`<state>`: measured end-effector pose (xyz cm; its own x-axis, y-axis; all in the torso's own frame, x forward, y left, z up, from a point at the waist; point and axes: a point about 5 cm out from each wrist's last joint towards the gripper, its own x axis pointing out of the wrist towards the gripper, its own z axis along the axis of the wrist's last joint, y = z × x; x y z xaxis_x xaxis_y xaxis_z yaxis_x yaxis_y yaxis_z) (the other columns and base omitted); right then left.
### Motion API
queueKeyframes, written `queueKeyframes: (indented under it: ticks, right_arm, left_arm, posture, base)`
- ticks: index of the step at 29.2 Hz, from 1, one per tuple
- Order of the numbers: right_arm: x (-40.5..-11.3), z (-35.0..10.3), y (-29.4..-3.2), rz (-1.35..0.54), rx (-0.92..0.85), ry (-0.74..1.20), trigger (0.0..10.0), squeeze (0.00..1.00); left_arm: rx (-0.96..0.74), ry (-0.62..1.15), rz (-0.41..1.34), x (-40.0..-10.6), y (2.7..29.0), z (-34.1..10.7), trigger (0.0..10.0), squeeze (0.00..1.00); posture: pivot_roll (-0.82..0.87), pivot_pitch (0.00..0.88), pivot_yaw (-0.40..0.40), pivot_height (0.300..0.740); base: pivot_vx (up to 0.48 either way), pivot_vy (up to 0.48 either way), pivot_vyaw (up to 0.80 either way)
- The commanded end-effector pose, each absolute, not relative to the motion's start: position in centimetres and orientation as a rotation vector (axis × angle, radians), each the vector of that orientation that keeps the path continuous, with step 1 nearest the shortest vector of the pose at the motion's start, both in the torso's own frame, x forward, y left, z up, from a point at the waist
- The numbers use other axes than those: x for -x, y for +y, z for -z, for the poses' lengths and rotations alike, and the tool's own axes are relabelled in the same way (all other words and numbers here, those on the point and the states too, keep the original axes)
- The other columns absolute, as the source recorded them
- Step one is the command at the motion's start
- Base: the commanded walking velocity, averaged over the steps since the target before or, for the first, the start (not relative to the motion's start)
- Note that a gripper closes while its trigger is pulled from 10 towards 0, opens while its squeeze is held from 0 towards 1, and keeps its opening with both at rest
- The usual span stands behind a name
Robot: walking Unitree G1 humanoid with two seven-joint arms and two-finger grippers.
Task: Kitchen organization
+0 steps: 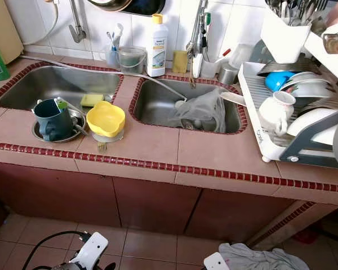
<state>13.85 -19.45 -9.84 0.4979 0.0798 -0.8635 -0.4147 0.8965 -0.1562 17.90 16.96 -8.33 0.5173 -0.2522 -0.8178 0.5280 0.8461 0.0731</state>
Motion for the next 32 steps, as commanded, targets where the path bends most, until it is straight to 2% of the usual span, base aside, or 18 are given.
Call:
queueKeyframes:
  ticks: [1, 5, 20, 25, 32]
  right_arm:
    - [-14.2, 10.1, -18.8, -0.159, 0.292, 1.083, 10.0, 0.00]
    - [-14.4, 10.0, -18.6, -0.144, 0.209, 1.060, 10.0, 0.00]
    - [-14.8, 9.9, -18.6, -0.135, 0.201, 1.053, 10.0, 0.00]
    - [-16.4, 9.1, -18.3, -0.141, 0.135, 0.971, 10.0, 0.00]
    - [-19.2, 7.6, -17.6, -0.203, 0.078, 0.817, 10.0, 0.00]
  left_arm:
    - [-0.179, 1.061, 0.153, -14.2, 17.7, 10.2, 10.0, 0.00]
    - [-0.168, 1.053, 0.156, -14.4, 17.7, 10.1, 10.0, 0.00]
    - [-0.125, 1.056, 0.132, -14.3, 17.7, 10.1, 10.0, 0.00]
    - [-0.156, 0.962, 0.199, -16.6, 16.6, 9.2, 10.0, 0.00]
    - [-0.098, 0.772, 0.253, -20.4, 15.9, 7.0, 10.0, 0.00]
  posture:
    - [0.09, 0.000, -0.080, 0.740]
    - [0.09, 0.000, -0.081, 0.740]
    - [0.09, 0.000, -0.083, 0.740]
    - [0.09, 0.000, -0.087, 0.740]
    - [0.09, 0.000, -0.084, 0.740]
  base:
    - [0.000, 0.000, 0.00]
    - [0.000, 0.000, 0.00]
    - [0.000, 0.000, 0.00]
    - [0.000, 0.000, 0.00]
    - [0.000, 0.000, 0.00]
